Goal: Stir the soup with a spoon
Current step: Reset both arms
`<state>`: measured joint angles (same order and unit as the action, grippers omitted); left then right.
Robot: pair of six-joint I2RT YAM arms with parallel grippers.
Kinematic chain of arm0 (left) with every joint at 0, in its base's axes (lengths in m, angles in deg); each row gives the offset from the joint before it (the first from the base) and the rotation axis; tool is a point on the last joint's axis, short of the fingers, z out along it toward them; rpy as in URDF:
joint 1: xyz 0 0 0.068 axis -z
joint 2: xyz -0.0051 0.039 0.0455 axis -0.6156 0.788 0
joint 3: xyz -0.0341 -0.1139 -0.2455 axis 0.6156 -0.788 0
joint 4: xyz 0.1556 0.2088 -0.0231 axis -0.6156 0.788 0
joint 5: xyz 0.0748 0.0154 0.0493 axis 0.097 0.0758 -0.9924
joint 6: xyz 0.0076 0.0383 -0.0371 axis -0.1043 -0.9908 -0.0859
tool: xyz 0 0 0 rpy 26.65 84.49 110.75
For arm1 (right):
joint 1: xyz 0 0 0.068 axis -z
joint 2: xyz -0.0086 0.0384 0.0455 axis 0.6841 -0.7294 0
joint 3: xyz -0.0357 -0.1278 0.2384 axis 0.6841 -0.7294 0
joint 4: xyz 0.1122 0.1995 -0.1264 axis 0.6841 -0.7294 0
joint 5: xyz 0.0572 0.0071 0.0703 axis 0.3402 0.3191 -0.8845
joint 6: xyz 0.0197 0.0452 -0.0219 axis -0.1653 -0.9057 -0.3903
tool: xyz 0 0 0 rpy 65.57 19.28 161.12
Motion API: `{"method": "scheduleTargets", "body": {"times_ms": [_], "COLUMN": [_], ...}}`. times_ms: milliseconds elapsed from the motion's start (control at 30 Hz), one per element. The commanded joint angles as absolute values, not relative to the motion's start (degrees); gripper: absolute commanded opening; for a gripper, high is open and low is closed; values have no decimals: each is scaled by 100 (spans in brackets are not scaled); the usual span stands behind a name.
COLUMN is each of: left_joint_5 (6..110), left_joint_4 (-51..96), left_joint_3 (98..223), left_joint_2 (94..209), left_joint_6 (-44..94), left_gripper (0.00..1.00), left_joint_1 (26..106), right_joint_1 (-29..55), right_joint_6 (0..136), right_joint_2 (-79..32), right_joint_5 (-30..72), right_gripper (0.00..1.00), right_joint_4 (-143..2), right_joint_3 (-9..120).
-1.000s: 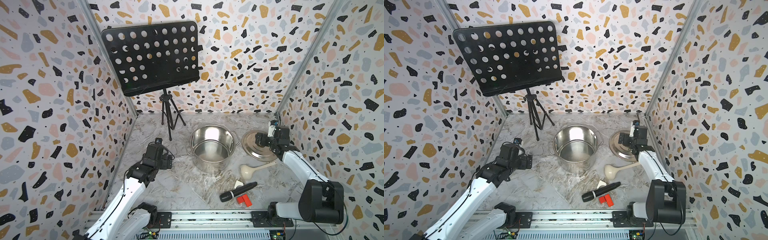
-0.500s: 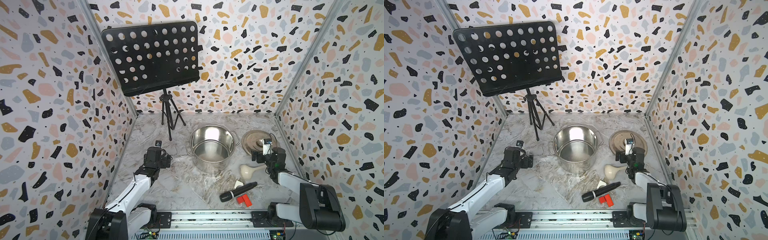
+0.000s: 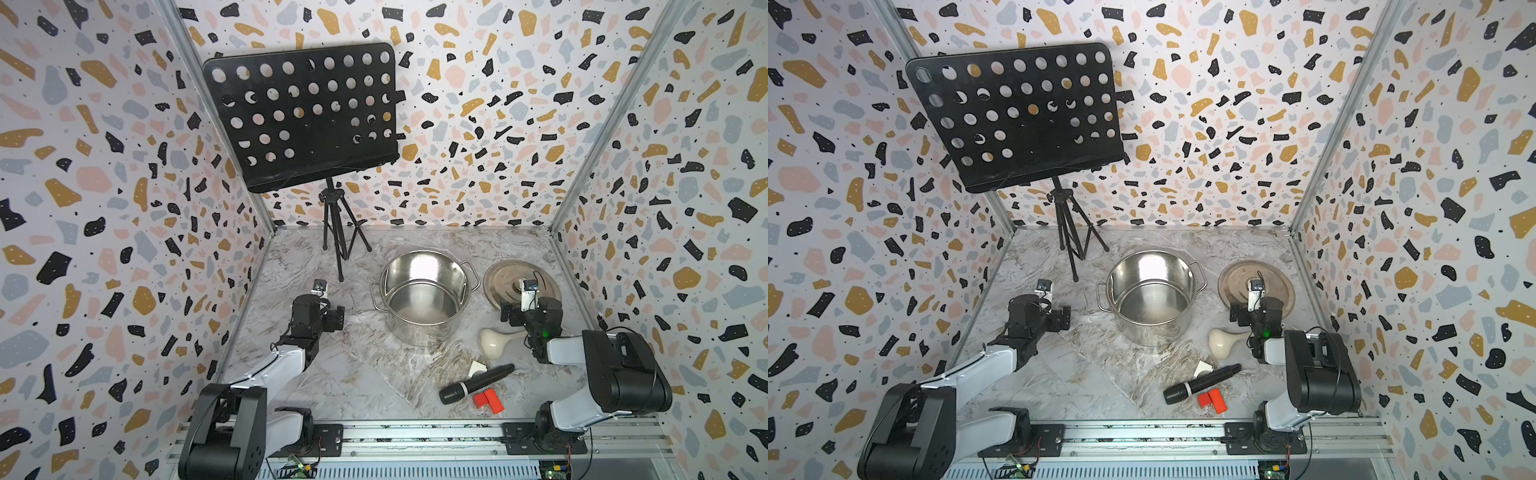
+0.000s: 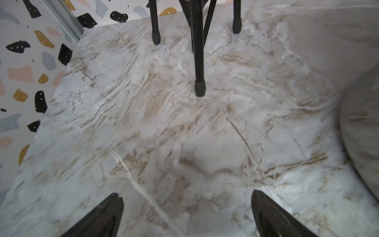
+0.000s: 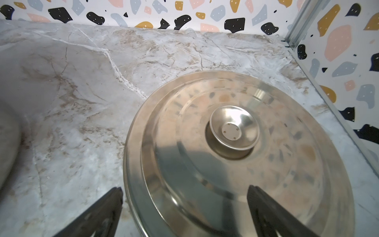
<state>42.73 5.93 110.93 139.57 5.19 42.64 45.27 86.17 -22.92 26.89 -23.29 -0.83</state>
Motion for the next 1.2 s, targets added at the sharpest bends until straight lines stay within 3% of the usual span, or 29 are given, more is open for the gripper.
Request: {"method": "scheduleTargets", "body": {"times_ms": [0, 267, 1167], "left_joint_5": [4782, 4729, 4425], "left_joint_4": [-945, -2345, -1873], "left_joint_3": [11000, 10540, 10682], "left_joint_2": [14303, 14994, 14918], "left_joint_6": [490, 595, 633], "left_gripper": [99, 99, 99], "left_joint_1": [4160, 4090, 4142], "right_joint_1": [4487, 4475, 4428], "right_joint_6": [8587, 8586, 8544], "right_joint_2": [-2253, -2249, -2195], "right_joint_5": [2787, 2816, 3069], "right_gripper": [100, 100, 100], "right_joint_4": [-2119, -2205, -2140], "right_joint_3": [-30, 9, -49]}}
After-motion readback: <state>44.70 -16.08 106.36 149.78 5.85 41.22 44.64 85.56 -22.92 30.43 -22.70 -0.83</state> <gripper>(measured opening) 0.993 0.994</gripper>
